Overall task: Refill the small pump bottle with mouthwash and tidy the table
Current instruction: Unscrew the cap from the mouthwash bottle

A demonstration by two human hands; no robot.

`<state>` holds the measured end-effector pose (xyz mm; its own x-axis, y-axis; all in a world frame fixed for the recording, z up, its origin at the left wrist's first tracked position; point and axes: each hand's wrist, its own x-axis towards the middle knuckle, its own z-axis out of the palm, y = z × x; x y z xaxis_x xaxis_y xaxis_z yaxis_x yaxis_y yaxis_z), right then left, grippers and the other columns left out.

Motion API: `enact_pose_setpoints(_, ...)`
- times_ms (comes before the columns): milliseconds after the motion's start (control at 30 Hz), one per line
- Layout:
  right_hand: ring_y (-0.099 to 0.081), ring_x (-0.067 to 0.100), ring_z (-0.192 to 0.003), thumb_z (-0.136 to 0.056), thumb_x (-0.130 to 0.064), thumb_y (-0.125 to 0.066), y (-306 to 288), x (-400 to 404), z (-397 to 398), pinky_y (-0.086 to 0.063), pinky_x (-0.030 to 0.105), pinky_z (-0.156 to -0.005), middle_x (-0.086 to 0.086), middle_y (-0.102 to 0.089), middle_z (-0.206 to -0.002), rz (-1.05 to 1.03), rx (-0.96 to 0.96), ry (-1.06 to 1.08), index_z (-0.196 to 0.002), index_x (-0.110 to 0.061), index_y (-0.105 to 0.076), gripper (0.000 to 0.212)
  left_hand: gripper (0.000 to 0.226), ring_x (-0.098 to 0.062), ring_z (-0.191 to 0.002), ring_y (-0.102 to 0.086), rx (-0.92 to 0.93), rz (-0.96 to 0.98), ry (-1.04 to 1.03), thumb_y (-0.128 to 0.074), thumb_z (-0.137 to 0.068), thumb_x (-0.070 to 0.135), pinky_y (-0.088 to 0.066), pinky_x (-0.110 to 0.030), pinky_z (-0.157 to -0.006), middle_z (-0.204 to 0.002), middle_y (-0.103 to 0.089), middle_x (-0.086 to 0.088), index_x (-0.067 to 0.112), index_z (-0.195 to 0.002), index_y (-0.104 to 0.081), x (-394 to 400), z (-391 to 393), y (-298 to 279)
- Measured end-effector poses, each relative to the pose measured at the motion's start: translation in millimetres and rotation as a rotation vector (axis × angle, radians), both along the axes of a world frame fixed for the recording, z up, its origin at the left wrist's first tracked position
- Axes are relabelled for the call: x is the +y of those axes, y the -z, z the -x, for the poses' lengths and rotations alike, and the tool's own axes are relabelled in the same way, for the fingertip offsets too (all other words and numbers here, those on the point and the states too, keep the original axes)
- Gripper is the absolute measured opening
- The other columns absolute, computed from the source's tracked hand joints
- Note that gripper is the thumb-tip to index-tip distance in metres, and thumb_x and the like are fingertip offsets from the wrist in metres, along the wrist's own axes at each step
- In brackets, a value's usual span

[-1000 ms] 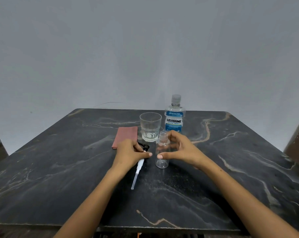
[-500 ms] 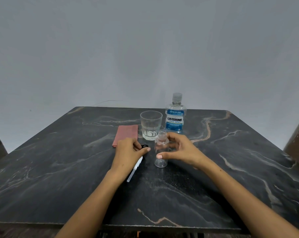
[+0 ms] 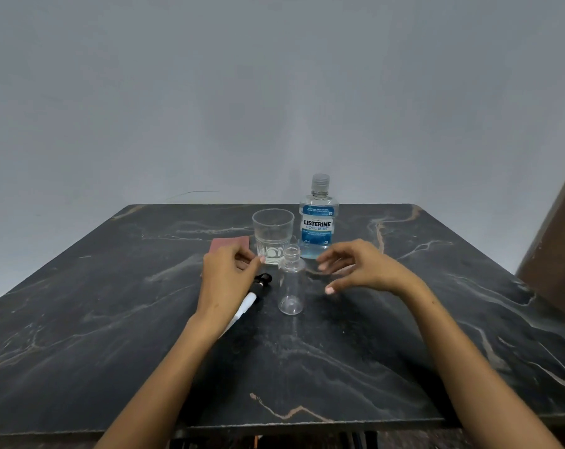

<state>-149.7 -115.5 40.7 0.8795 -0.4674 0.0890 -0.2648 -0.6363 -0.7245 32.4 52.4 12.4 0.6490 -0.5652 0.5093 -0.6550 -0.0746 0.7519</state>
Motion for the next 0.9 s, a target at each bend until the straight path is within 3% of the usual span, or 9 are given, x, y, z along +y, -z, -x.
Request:
enact_pose_setpoints(100,-0.068,0.015,-0.080,-0.069,-0.012,-0.083,3.8,-13.5,0.7,-0.055,0.012,-0.072,0.004,-0.070,-0.090,0.021,-0.168,0.274,-0.099,-0.006,-0.068,0.034,0.013,-0.003,-0.065,-0.062,-0.019,0.054,-0.004,-0.071,-0.081,0.028,-0.048,-0.018,-0.061,-0.068,-0.066,0.010,0.023,-0.072,-0.064,-3.5,5.6,-14.9)
enact_pose_setpoints(167,-0.063,0.011,-0.076,-0.070,-0.016,-0.082,6.1,-20.0,-7.7,-0.049,0.009,-0.062,0.002,-0.067,-0.090,0.038,-0.283,0.444,-0.099,-0.006,-0.066,0.034,0.010,-0.002,-0.070,-0.062,-0.032,0.079,0.000,-0.070,-0.082,0.029,-0.048,-0.016,-0.063,-0.072,-0.066,0.011,0.024,-0.075,-0.065,-7.4,8.6,-25.2)
enact_pose_setpoints(233,-0.062,0.012,-0.083,-0.071,-0.020,-0.082,7.2,-25.0,-19.3,-0.048,0.015,-0.070,0.003,-0.066,-0.099,0.033,-0.348,0.528,-0.107,-0.007,-0.061,0.044,0.008,-0.001,-0.071,-0.062,-0.054,0.106,0.027,-0.070,-0.083,0.025,-0.044,-0.007,-0.060,-0.073,-0.066,0.013,0.022,-0.076,-0.066,-12.7,11.0,-35.4)
enact_pose_setpoints(333,-0.061,0.018,-0.103,-0.071,-0.024,-0.081,6.2,-31.1,-40.8,-0.048,0.025,-0.086,0.006,-0.062,-0.117,0.003,-0.407,0.597,-0.121,-0.009,-0.052,0.060,0.008,-0.004,-0.073,-0.063,-0.053,0.129,0.054,-0.069,-0.083,0.023,-0.042,-0.006,-0.061,-0.074,-0.067,0.011,0.018,-0.077,-0.067,-22.7,12.9,-50.0)
enact_pose_setpoints(500,-0.054,0.023,-0.119,-0.075,-0.018,-0.078,5.0,-35.3,-71.8,-0.045,0.029,-0.095,0.010,-0.055,-0.131,-0.051,-0.560,0.521,-0.131,-0.010,-0.041,0.068,0.009,-0.002,-0.071,-0.062,-0.063,0.161,0.073,-0.071,-0.081,0.023,-0.040,0.000,-0.061,-0.072,-0.066,0.014,0.018,-0.074,-0.067,-31.8,21.1,-63.4)
enact_pose_setpoints(600,-0.060,0.023,-0.109,-0.078,-0.011,-0.075,10.0,-36.6,-76.0,-0.049,0.010,-0.073,0.010,-0.061,-0.121,-0.048,-0.625,0.511,-0.125,-0.012,-0.047,0.055,0.008,-0.001,-0.072,-0.062,-0.064,0.144,0.085,-0.070,-0.082,0.022,-0.041,-0.001,-0.061,-0.073,-0.066,0.013,0.017,-0.076,-0.068,-35.5,26.1,-61.5)
enact_pose_setpoints(667,-0.062,0.019,-0.099,-0.078,-0.010,-0.075,11.2,-36.4,-72.1,-0.046,0.005,-0.062,0.008,-0.063,-0.112,-0.030,-0.633,0.500,-0.119,-0.012,-0.050,0.048,0.007,0.000,-0.072,-0.062,-0.053,0.143,0.105,-0.070,-0.082,0.020,-0.041,0.000,-0.061,-0.073,-0.067,0.013,0.015,-0.077,-0.069,-36.9,29.1,-61.2)
enact_pose_setpoints(800,-0.061,0.007,-0.084,-0.075,-0.014,-0.078,9.6,-25.5,-45.9,-0.049,0.005,-0.064,-0.002,-0.063,-0.097,-0.033,-0.621,0.397,-0.111,-0.016,-0.051,0.045,0.008,-0.002,-0.076,-0.064,-0.053,0.146,0.142,-0.070,-0.082,0.022,-0.045,-0.007,-0.065,-0.078,-0.069,0.008,0.014,-0.081,-0.070,-36.4,33.6,-66.2)
enact_pose_setpoints(900,-0.066,0.013,-0.086,-0.072,-0.019,-0.080,8.2,-13.4,-15.8,-0.056,0.017,-0.071,0.002,-0.066,-0.099,-0.061,-0.588,0.304,-0.110,-0.018,-0.052,0.048,0.017,-0.002,-0.084,-0.064,-0.064,0.148,0.192,-0.070,-0.082,0.026,-0.048,-0.012,-0.073,-0.089,-0.071,0.006,0.013,-0.093,-0.070,-36.4,38.7,-72.2)
